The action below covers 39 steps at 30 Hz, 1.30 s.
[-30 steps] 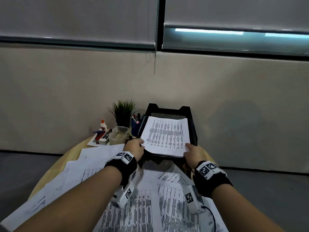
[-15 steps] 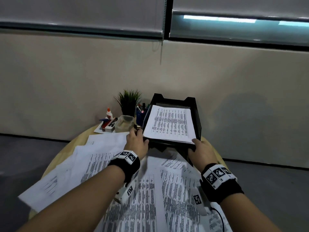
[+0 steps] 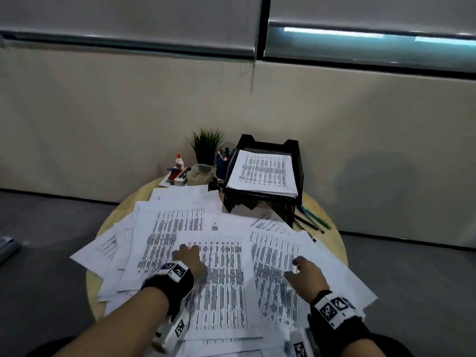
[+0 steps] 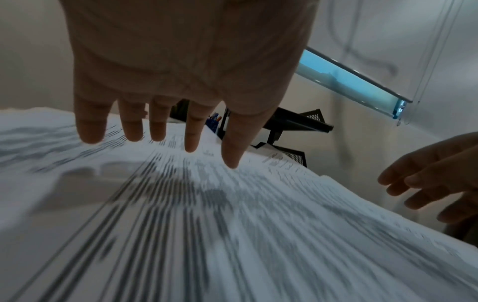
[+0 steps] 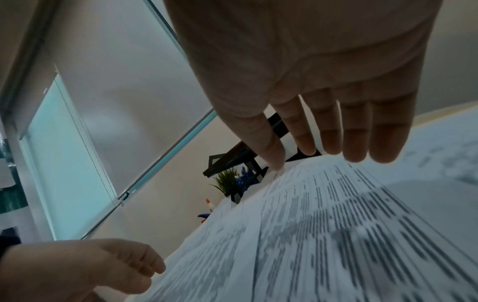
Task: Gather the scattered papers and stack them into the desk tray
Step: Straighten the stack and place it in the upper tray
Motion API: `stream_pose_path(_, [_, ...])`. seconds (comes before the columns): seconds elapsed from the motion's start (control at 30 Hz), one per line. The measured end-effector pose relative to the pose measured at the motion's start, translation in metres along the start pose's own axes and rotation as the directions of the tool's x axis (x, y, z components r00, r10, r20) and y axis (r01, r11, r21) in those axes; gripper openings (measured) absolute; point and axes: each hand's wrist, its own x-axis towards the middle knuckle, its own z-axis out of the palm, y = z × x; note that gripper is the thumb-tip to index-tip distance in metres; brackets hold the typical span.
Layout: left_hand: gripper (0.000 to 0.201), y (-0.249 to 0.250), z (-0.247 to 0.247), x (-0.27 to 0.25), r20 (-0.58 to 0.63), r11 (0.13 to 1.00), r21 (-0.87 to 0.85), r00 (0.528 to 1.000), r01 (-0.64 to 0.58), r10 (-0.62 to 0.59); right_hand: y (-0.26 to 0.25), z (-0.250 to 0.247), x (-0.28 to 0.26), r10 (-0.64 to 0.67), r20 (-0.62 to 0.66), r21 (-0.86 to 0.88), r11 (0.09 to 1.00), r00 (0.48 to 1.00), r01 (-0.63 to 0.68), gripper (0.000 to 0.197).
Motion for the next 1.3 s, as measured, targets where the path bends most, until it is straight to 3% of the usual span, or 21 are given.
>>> stream_pose_path(0.1, [0.057,-0.013,0.023,-0.018,0.016,0.999,0.004,0.999,0.033,-0.033,0.012,0.017,-0.015,0.045,0.014,-0.051,0.998,0.999,-0.044,0.049])
stream_pose_path(0.27, [0.088,-0.032,0.051,-0.038,0.014,0.992,-0.086,0.996,0.09,-0.089,0.03,0.037,-0.033,0.113,0.019,-0.069,0.991,0.993,-0.111,0.057])
stream_pose_path(0.43, [0.102,-0.037,0.052,-0.054,-0.001,0.973,-0.141,0.983,0.181,-0.183,0.043,0.053,-0.051,0.129,-0.005,-0.018,0.991,0.992,-0.129,0.068])
stream_pose_path(0.67, [0.097,-0.04,0.045,-0.056,-0.021,0.97,-0.123,0.976,0.212,-0.216,0.054,0.063,-0.044,0.194,-0.014,0.352,0.919,0.981,-0.177,0.084])
stream_pose_path(0.73, [0.093,-0.041,0.045,-0.056,-0.023,0.968,-0.136,0.977,0.209,-0.214,0.055,0.063,-0.044,0.22,0.017,0.446,0.872,0.975,-0.204,0.076])
stream_pose_path(0.83, [0.09,-0.044,0.042,-0.055,-0.019,0.958,-0.187,0.974,0.217,-0.224,0.054,0.06,-0.046,0.147,0.08,0.492,0.854,0.986,-0.167,0.039])
stream_pose_path(0.93, [0.102,-0.049,0.039,-0.054,0.027,0.921,-0.302,0.968,0.246,-0.25,0.053,0.061,-0.047,0.11,0.035,0.519,0.847,0.993,-0.112,0.021])
stream_pose_path(1.0, [0.103,-0.054,0.04,-0.053,0.061,0.895,-0.381,0.972,0.232,-0.227,0.053,0.061,-0.047,0.131,-0.066,0.512,0.855,0.989,-0.079,0.016])
stream_pose_path(1.07, [0.086,-0.057,0.042,-0.053,0.061,0.871,-0.458,0.984,0.175,-0.165,0.054,0.061,-0.046,0.118,-0.101,0.487,0.872,0.988,-0.054,0.016])
stream_pose_path(1.17, [0.056,-0.053,0.045,-0.059,0.013,0.875,-0.482,0.999,0.044,-0.043,0.054,0.067,-0.045,0.054,-0.023,0.462,0.886,0.998,-0.038,0.025])
stream_pose_path(1.3, [0.054,-0.037,0.046,-0.072,0.035,0.884,-0.462,0.995,-0.068,0.095,0.047,0.067,-0.055,-0.018,0.135,0.532,0.845,0.991,-0.057,0.034])
